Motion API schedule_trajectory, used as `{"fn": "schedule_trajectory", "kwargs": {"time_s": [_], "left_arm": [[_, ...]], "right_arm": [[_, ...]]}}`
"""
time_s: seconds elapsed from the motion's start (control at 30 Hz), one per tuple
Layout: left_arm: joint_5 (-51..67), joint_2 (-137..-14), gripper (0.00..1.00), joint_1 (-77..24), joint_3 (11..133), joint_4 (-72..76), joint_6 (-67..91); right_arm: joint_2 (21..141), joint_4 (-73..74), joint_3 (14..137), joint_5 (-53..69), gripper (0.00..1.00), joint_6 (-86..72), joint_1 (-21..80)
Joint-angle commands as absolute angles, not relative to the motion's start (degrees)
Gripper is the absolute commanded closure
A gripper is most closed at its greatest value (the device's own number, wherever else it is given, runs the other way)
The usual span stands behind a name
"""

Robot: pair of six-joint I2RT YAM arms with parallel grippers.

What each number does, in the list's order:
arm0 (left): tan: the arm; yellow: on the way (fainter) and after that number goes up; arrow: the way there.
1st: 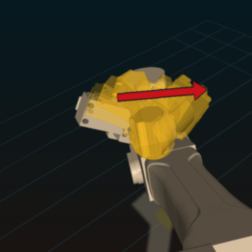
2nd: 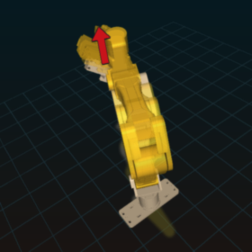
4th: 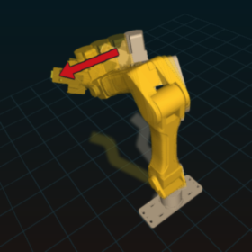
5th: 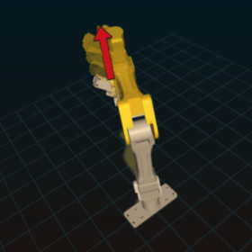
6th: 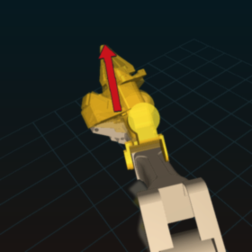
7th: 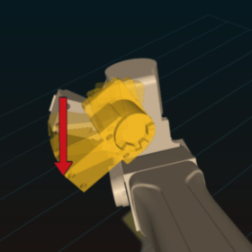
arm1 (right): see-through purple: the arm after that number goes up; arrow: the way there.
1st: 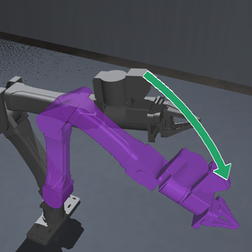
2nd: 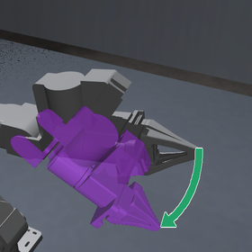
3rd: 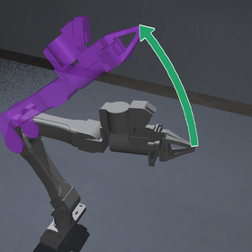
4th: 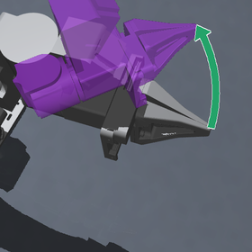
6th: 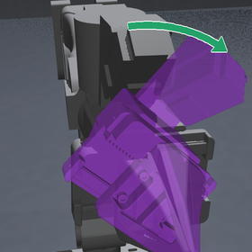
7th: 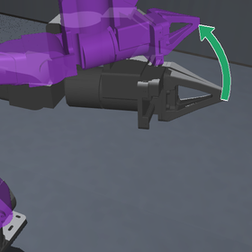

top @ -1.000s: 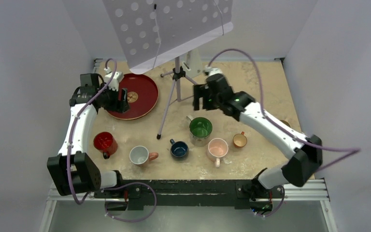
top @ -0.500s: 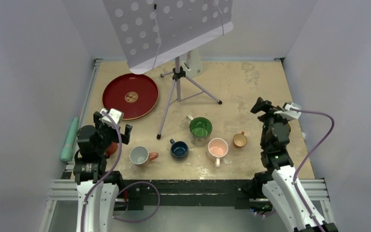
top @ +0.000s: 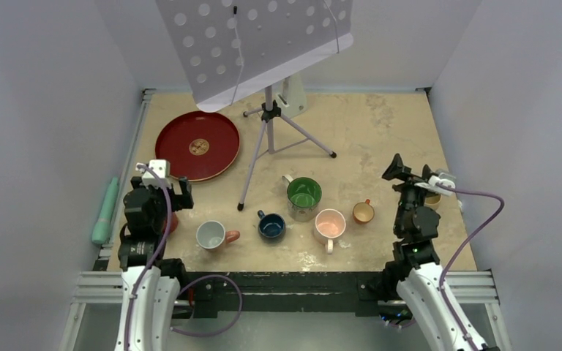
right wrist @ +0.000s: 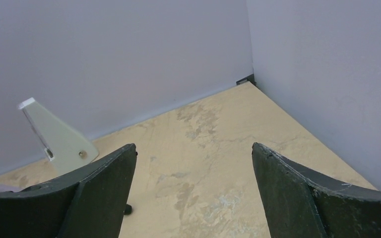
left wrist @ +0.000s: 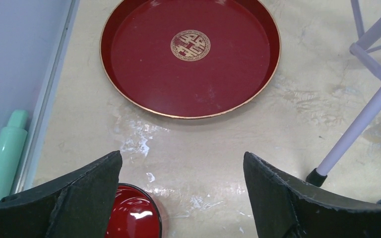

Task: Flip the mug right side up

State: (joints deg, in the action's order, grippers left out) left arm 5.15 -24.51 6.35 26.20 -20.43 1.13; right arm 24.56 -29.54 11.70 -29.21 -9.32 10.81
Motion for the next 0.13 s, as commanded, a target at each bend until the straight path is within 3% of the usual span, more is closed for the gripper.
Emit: {"fn": "schedule_trajectory", "kwargs": {"time_s": [0.0, 0.1], "left_arm": [[5.74, -22.27, 0.07, 6.55, 24.79, -17.09, 6.08], [5.33, -22.66, 0.06, 6.68, 25.68, -18.01, 7.30]], "right_arm": [[26.93, -34.10, 12.25, -26.85, 0.10, -7.77, 10.84], [27.83, -33.93, 12.54, -26.75, 0.10, -8.47, 10.81]]}}
